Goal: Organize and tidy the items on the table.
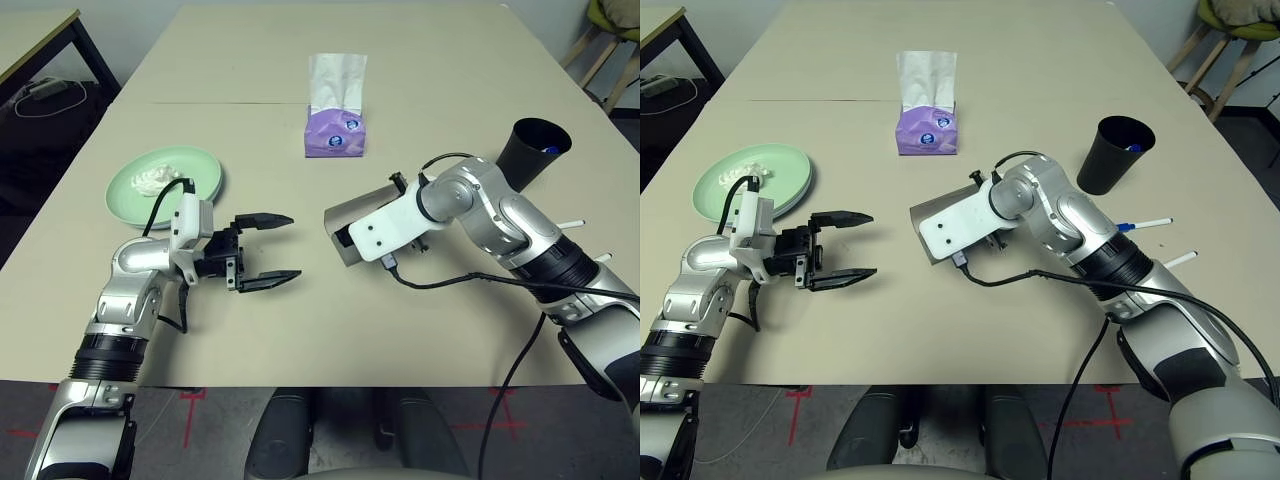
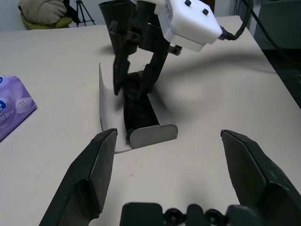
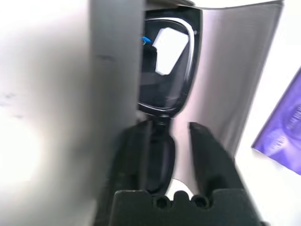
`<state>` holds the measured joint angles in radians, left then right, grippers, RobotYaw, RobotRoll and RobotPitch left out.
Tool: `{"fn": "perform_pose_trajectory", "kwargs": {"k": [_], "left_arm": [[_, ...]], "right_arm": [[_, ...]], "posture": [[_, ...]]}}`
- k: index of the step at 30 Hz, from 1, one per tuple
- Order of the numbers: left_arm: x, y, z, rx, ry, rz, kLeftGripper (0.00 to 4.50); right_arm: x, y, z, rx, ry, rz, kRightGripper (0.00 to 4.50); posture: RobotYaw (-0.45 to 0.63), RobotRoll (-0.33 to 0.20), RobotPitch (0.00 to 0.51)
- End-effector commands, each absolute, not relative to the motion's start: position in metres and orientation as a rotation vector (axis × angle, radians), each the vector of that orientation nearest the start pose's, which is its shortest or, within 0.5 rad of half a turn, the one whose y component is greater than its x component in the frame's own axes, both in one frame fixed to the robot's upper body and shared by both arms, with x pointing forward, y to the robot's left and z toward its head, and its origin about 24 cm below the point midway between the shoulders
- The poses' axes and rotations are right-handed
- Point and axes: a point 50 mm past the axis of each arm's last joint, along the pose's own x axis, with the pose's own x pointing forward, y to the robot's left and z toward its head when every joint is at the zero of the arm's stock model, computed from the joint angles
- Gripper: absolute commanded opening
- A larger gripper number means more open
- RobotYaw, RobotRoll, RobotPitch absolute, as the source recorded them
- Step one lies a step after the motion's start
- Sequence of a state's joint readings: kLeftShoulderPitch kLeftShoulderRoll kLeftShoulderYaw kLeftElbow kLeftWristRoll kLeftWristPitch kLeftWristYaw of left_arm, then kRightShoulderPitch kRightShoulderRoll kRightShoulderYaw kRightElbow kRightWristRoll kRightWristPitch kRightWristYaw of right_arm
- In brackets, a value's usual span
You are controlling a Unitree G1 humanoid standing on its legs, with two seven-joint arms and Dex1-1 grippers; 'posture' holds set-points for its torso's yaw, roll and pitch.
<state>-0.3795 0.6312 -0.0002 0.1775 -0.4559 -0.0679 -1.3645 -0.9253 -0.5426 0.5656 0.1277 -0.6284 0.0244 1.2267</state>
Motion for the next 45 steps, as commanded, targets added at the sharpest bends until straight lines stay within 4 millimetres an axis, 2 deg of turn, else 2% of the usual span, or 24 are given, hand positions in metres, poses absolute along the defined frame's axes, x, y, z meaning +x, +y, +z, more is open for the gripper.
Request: {"fn": "perform_pose_trajectory", "kwargs": {"k": [1,4,5,11,16,18,20,23,27,29,32,35,38,42,45], "left_arm": [[0.278,0.21,0.137,0.342,-0.116,-1.34,4.5],[0.278,0.21,0.136,0.342,-0.115,-1.34,4.5],[0.278,0.21,0.136,0.343,-0.114,-1.34,4.5],[0.278,0.209,0.136,0.347,-0.118,-1.341,4.5],[0.28,0.208,0.136,0.347,-0.121,-1.346,4.5],[0.28,0.208,0.135,0.346,-0.12,-1.347,4.5],[0.28,0.208,0.135,0.345,-0.12,-1.347,4.5],[0.281,0.209,0.135,0.346,-0.118,-1.349,4.5],[0.284,0.209,0.137,0.348,-0.118,-1.355,4.5],[0.286,0.208,0.138,0.35,-0.119,-1.359,4.5],[0.291,0.208,0.141,0.346,-0.124,-1.357,4.5],[0.295,0.208,0.144,0.353,-0.124,-1.358,4.5],[0.296,0.209,0.146,0.356,-0.125,-1.352,4.5],[0.296,0.212,0.148,0.352,-0.124,-1.337,4.5],[0.295,0.213,0.148,0.353,-0.12,-1.333,4.5]], "right_arm": [[0.334,-0.088,0.184,-1.714,0.171,1.156,3.21],[0.335,-0.088,0.187,-1.718,0.159,1.145,4.34],[0.335,-0.088,0.188,-1.719,0.152,1.14,4.46],[0.336,-0.088,0.199,-1.719,0.123,1.12,4.46],[0.336,-0.092,0.218,-1.709,0.078,1.077,4.46],[0.336,-0.096,0.234,-1.627,0.06,1.043,4.46],[0.336,-0.103,0.25,-1.472,0.032,1.007,4.46],[0.33,-0.114,0.256,-1.228,0.043,1.036,4.46],[0.319,-0.127,0.242,-0.864,0.073,1.053,4.46],[0.314,-0.127,0.237,-0.637,0.049,1.059,4.46],[0.317,-0.13,0.232,-0.452,0.016,0.993,4.46],[0.322,-0.139,0.218,-0.261,0.011,0.927,4.46],[0.324,-0.145,0.208,-0.142,0.014,0.909,4.46],[0.323,-0.151,0.192,-0.201,-0.024,0.922,4.46],[0.329,-0.163,0.178,-0.251,-0.068,0.858,4.46]], "posture": [[0.14,0.0,0.168],[0.14,0.0,0.161],[0.14,0.0,0.161],[0.13,0.0,0.153],[0.12,0.0,0.149],[0.12,0.0,0.145],[0.12,0.0,0.142],[0.1,0.0,0.14],[0.08,0.0,0.142],[0.07,0.0,0.145],[0.06,0.0,0.148],[0.06,0.0,0.151],[0.07,0.0,0.152],[0.07,0.0,0.151],[0.08,0.0,0.151]]}}
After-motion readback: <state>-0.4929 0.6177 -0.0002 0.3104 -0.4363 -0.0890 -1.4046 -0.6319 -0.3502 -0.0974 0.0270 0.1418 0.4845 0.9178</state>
